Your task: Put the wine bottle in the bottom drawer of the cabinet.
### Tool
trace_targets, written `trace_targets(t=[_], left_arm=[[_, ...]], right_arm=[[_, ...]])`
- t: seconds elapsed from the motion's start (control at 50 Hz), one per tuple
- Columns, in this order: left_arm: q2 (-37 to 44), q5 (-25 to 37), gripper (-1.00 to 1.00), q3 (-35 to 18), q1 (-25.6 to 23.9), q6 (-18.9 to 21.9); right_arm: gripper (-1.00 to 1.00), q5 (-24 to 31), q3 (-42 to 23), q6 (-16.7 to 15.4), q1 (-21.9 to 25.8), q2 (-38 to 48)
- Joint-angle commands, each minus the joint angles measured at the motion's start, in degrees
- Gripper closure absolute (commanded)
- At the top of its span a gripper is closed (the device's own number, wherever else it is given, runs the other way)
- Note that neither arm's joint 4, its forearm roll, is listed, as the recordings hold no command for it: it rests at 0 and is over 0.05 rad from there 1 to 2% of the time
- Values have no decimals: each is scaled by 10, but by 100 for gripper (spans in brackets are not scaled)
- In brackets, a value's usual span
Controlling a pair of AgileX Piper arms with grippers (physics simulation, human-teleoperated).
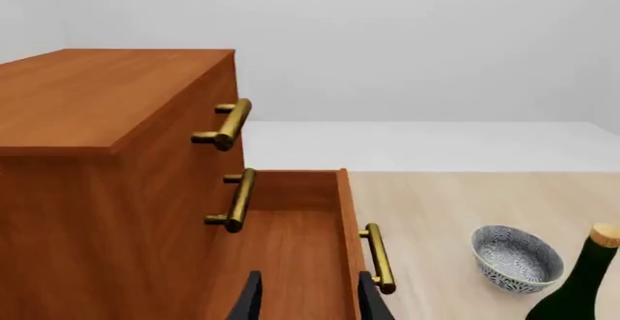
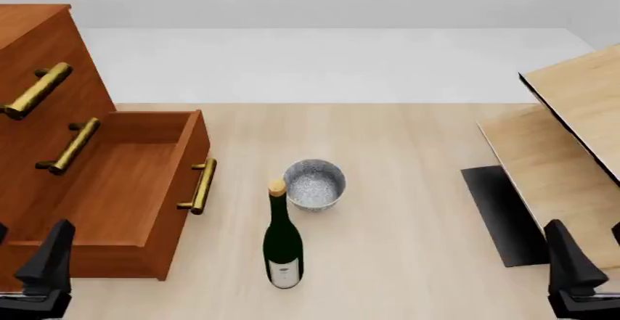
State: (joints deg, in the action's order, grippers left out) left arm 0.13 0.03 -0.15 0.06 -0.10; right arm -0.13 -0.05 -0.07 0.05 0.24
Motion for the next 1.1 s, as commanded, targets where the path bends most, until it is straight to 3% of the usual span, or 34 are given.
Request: trace_targets(t=[0.02, 0.32, 0.42, 0.5, 0.64, 0.68, 0.72, 0.78, 0.84, 0.86, 0.9, 0.92, 0.94, 0.98, 1.06, 1.1], left_arm=[[2, 7, -100, -8, 8, -6], [2, 30, -100, -37, 14, 3], [86, 9, -100, -83, 5, 1], [117, 5, -100, -127, 0, 38], [211, 12, -100, -196, -1, 53], [242, 21, -100, -218, 10, 29], [248, 33, -100, -236, 0, 39], [291, 58, -100, -269, -5, 13], [339, 72, -100, -287, 3, 40], [358, 77, -100, -293, 6, 13], [367, 86, -100, -304, -3, 18], [382, 96, -100, -314, -3, -6], [401, 101, -100, -319, 0, -5], [422, 106, -100, -326, 0, 39], [445, 123, -100, -348, -15, -6], [481, 123, -100, -349, -9, 57]], right_arm=[[-100, -5, -1, -7, 2, 9], [-100, 10, -20, -13, 5, -1], [-100, 7, -20, -11, 6, -1], [-100, 5, -18, -12, 6, -2], [-100, 3, -17, -7, 9, -2], [-100, 4, -16, -10, 10, -1], [-100, 3, -15, -7, 11, -1], [-100, 2, -15, -3, 12, -1], [-100, 3, -15, -6, 13, -1], [-100, 2, -15, -4, 14, -1], [-100, 3, -14, -6, 14, -1], [-100, 2, -15, -3, 15, -1], [-100, 2, -15, -3, 14, -1], [-100, 2, -15, -5, 14, -1], [-100, 0, -11, -1, 14, -2], [-100, 0, -11, -1, 14, -2]])
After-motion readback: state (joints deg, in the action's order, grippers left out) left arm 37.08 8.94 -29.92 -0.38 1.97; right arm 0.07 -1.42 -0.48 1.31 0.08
